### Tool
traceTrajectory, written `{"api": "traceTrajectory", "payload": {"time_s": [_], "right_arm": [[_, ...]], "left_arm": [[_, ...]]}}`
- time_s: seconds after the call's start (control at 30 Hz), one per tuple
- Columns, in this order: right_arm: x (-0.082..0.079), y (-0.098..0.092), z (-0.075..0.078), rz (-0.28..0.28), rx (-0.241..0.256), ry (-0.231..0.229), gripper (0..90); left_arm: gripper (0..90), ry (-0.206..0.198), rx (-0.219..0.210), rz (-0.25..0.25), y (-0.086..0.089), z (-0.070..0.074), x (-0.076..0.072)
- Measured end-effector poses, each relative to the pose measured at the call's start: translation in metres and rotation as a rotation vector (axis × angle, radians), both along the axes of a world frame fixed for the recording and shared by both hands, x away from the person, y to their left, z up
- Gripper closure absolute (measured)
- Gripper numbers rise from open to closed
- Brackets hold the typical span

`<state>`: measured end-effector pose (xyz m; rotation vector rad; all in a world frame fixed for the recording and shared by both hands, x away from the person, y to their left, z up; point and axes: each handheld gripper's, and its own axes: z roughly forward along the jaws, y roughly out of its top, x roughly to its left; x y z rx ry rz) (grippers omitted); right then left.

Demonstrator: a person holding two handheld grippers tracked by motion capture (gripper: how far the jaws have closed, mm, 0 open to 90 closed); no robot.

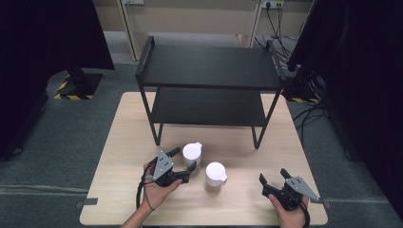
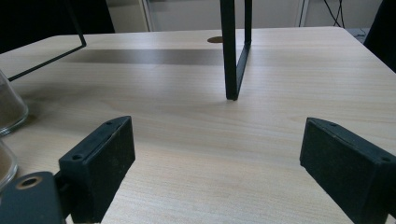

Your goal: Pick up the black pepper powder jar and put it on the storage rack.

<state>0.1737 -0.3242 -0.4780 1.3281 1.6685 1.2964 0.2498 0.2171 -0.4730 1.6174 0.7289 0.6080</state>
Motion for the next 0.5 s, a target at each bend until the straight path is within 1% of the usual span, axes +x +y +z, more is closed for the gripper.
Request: {"api": "traceTrajectory", "payload": {"time_s": [0.13,0.3,0.43,0.5], "right_arm": [[0.0,0.0,0.0,0.0,0.0,0.001,10.6],[0.0,0.0,0.0,0.001,0.0,0.002,10.6],[0.001,-0.001,0.0,0.002,0.005,0.004,10.6],[0.001,-0.001,0.0,0.002,0.006,0.005,10.5]], "left_arm": [[21.2,-0.009,0.008,-0.007,-0.004,0.002,0.003],[23.6,-0.011,0.011,-0.011,-0.009,0.003,0.007],[25.8,-0.009,0.018,-0.013,-0.012,0.003,0.009],[27.5,-0.013,0.022,-0.006,-0.014,0.002,0.009]]}}
